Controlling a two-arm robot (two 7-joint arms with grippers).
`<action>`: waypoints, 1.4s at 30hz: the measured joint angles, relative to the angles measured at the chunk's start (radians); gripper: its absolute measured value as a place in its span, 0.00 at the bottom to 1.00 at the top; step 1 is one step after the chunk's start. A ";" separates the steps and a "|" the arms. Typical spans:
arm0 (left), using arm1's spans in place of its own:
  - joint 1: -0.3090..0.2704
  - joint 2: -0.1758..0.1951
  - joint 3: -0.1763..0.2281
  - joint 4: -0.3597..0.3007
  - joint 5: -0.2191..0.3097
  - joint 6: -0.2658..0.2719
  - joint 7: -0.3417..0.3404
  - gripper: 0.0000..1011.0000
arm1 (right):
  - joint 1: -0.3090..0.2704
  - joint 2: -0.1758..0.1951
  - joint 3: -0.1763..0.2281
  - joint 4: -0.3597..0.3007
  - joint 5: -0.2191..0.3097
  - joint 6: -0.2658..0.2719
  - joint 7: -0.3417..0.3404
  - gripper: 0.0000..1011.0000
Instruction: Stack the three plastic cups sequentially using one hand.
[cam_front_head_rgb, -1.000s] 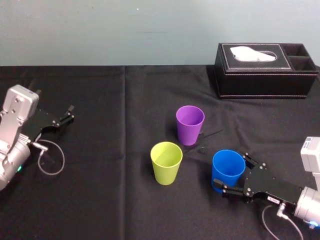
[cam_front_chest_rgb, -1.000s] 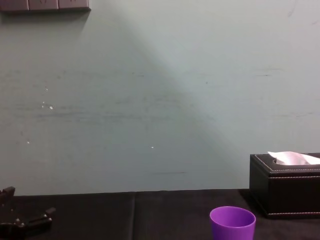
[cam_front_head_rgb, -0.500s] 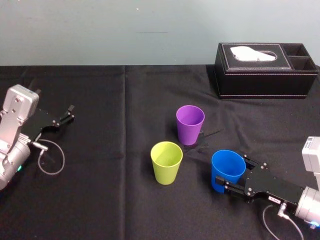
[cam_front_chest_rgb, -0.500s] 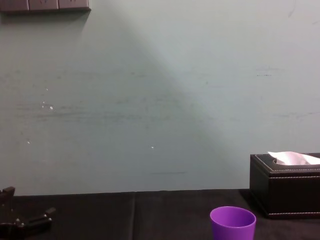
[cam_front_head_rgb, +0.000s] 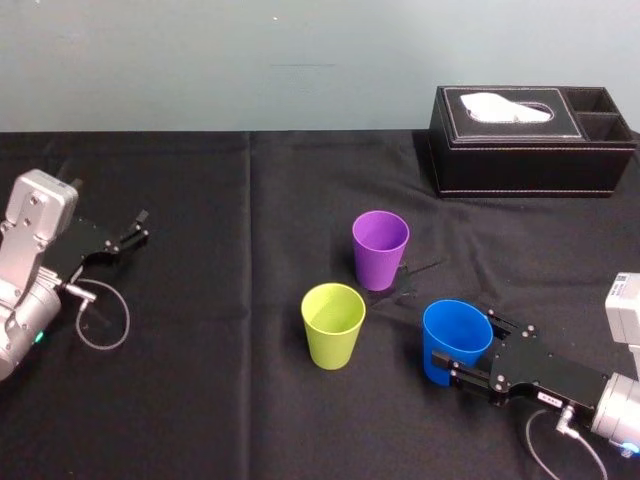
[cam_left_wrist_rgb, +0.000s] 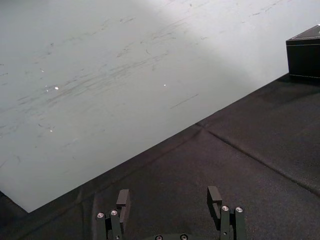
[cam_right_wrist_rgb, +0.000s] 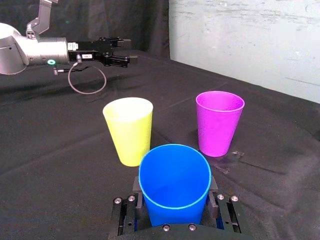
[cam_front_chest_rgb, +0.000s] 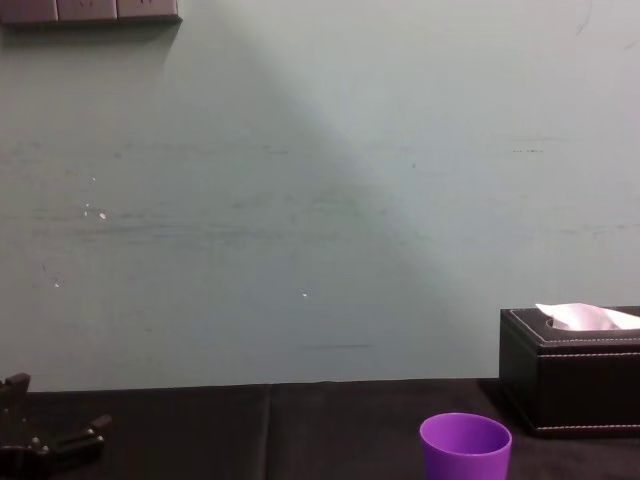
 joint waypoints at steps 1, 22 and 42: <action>0.000 0.000 0.000 0.000 0.000 0.000 0.000 1.00 | 0.000 0.000 0.000 0.000 0.000 0.000 0.000 0.71; 0.000 0.000 0.000 0.000 0.000 0.000 0.000 1.00 | -0.131 0.054 0.122 -0.286 0.012 0.150 -0.165 0.71; 0.000 0.000 0.000 0.000 0.000 0.000 0.000 1.00 | 0.076 -0.002 0.054 -0.310 -0.036 0.302 -0.225 0.71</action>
